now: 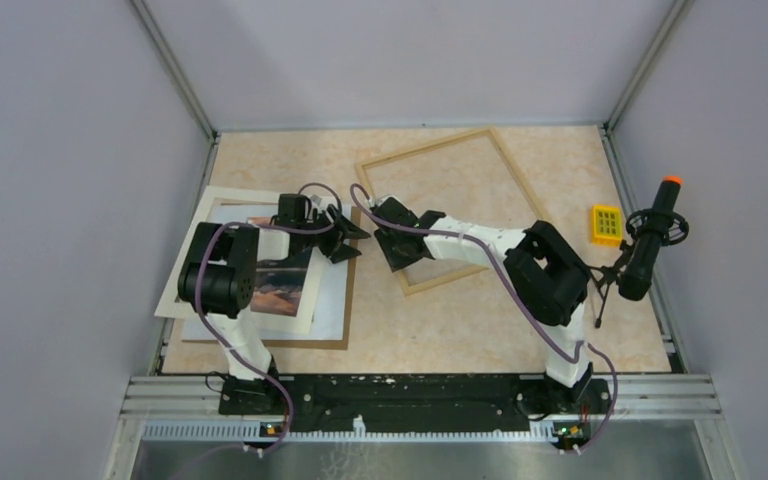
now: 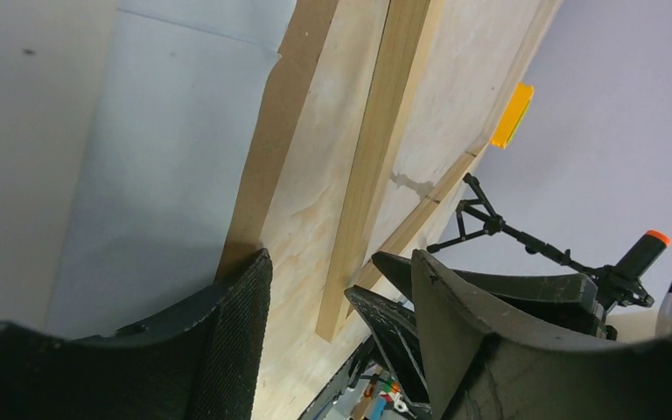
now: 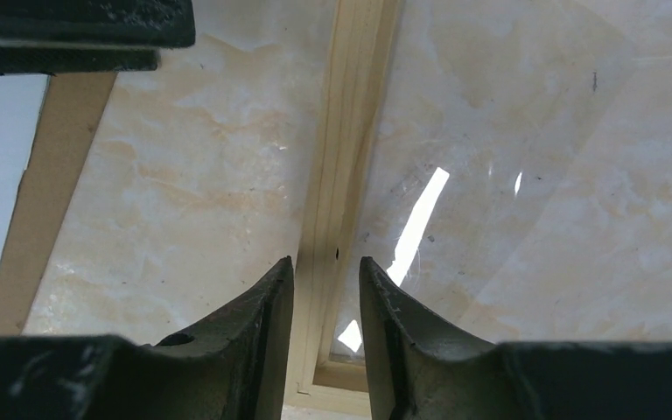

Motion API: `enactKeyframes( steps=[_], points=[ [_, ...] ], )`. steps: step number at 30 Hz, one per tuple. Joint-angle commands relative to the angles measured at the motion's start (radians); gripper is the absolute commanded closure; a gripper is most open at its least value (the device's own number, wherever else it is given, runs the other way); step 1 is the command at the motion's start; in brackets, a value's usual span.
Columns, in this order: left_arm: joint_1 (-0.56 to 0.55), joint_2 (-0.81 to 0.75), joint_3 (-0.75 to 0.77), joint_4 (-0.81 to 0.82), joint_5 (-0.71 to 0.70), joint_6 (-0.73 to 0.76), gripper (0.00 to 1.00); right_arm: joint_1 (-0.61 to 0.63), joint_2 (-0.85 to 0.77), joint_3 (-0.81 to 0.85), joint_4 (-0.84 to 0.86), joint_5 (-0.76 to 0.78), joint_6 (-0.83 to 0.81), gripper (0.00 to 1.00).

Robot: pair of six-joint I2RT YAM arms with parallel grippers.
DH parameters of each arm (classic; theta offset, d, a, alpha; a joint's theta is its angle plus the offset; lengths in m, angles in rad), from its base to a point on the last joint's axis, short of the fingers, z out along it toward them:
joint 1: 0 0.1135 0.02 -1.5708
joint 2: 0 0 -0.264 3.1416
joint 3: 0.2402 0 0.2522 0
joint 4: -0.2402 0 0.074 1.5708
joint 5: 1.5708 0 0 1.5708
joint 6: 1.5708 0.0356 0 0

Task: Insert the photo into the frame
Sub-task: Adjust the photo frame item at the center of the board, then pick up the photo frame from the center of the board.

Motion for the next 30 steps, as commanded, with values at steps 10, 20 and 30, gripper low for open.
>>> enactKeyframes(
  steps=[10, 20, 30],
  points=[
    [-0.027, 0.032, -0.019, 0.180, -0.009, -0.078, 0.38, 0.025, 0.040, -0.025, 0.053, 0.058, 0.009, 0.69],
    [-0.043, 0.084, -0.058, 0.345, -0.041, -0.162, 0.35, 0.026, -0.006, -0.068, 0.114, 0.041, 0.023, 1.00],
    [-0.110, 0.239, -0.125, 0.720, -0.099, -0.300, 0.13, -0.003, -0.103, -0.133, 0.165, 0.014, 0.025, 1.00]
  ],
)
